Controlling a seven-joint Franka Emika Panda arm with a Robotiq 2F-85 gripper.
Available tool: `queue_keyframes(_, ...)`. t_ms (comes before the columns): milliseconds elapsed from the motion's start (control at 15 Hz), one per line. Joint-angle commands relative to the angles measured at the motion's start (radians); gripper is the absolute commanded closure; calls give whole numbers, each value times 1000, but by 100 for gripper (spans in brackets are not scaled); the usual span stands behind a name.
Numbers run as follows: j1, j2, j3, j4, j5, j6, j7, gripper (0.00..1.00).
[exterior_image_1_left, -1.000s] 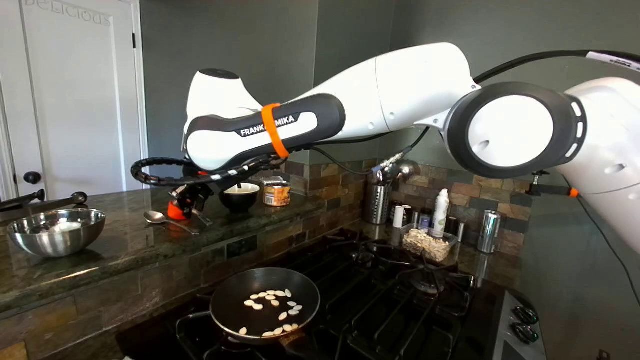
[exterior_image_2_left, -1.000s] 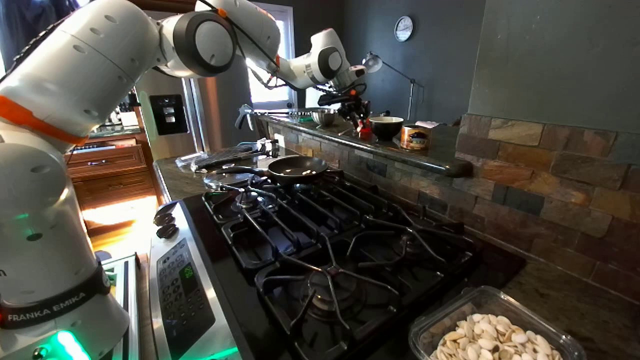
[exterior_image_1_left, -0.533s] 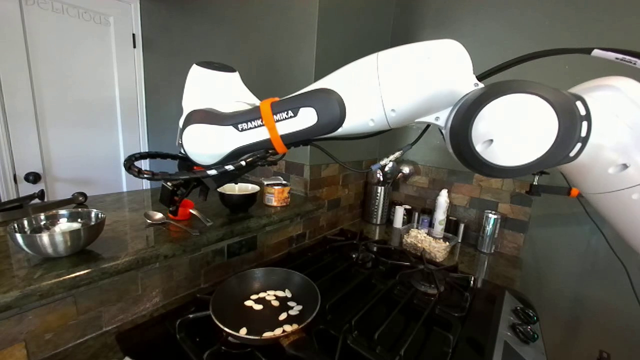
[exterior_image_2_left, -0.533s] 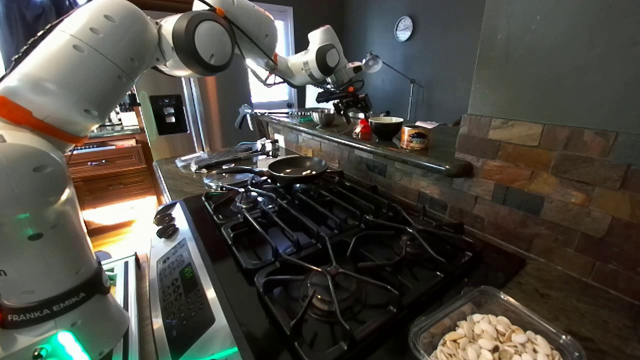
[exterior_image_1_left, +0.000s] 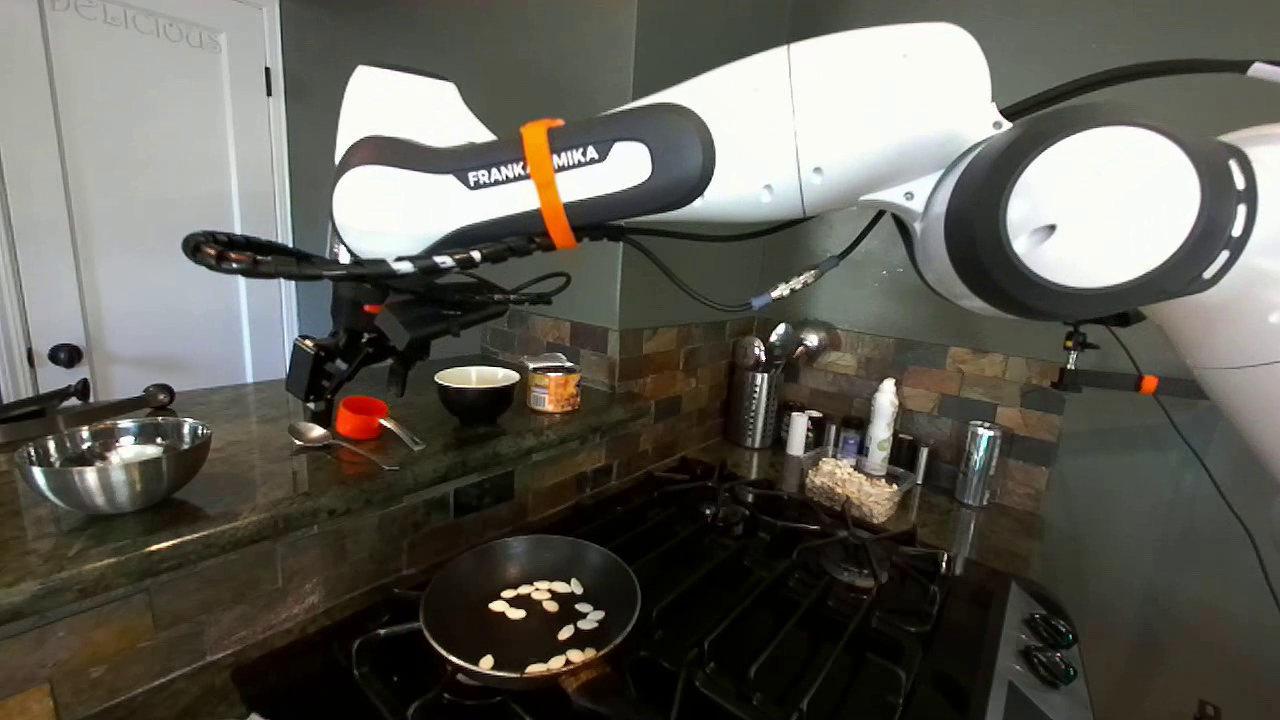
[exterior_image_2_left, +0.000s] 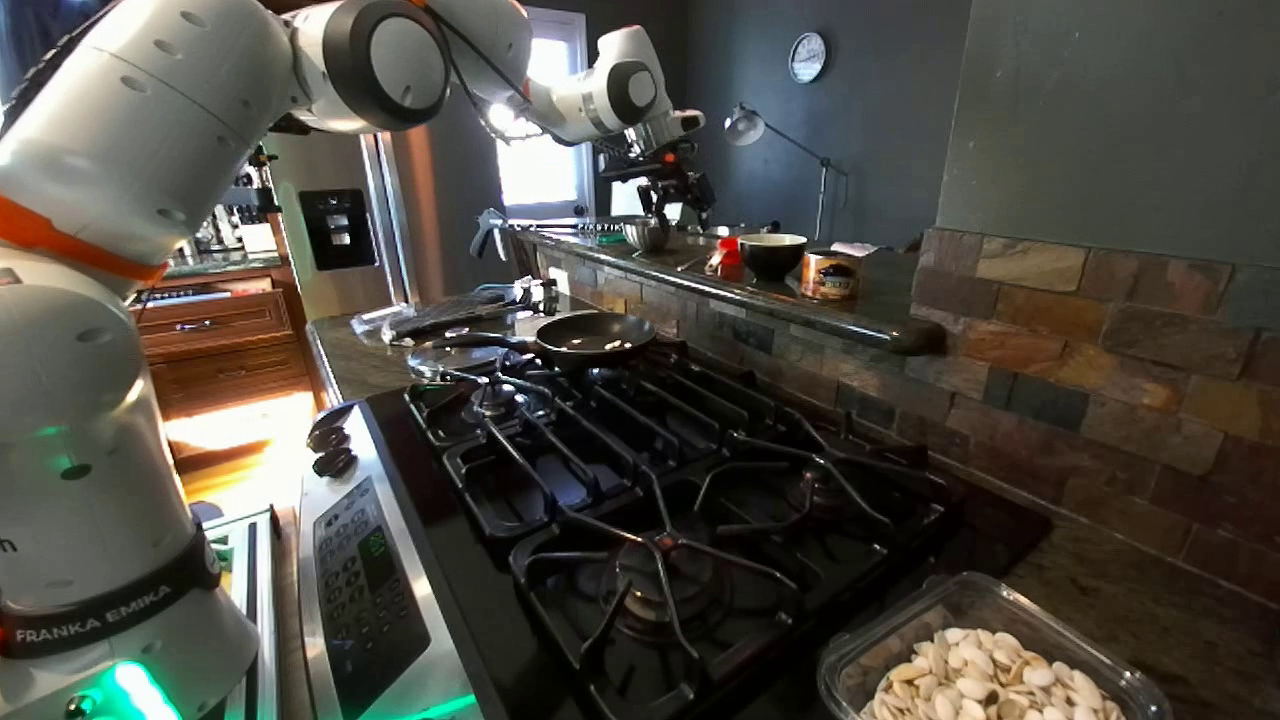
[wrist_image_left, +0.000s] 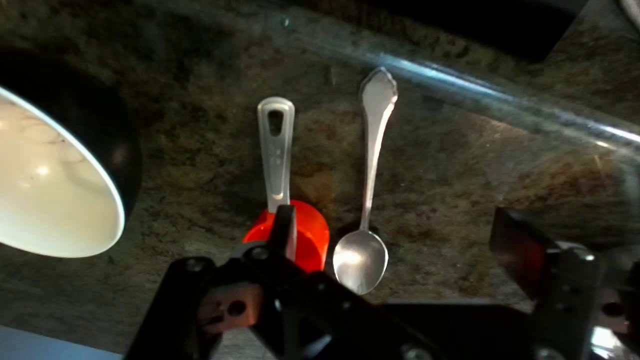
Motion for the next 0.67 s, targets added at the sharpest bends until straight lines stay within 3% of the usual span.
queue_keyframes(0, 40, -140, -17, -164, -15, -74, 114, 0)
queue_keyframes(133, 60, -208, -17, -251, -31, -94, 165, 0)
queue_keyframes(600, 86, -416, -1, -575, -115, 18, 183, 0)
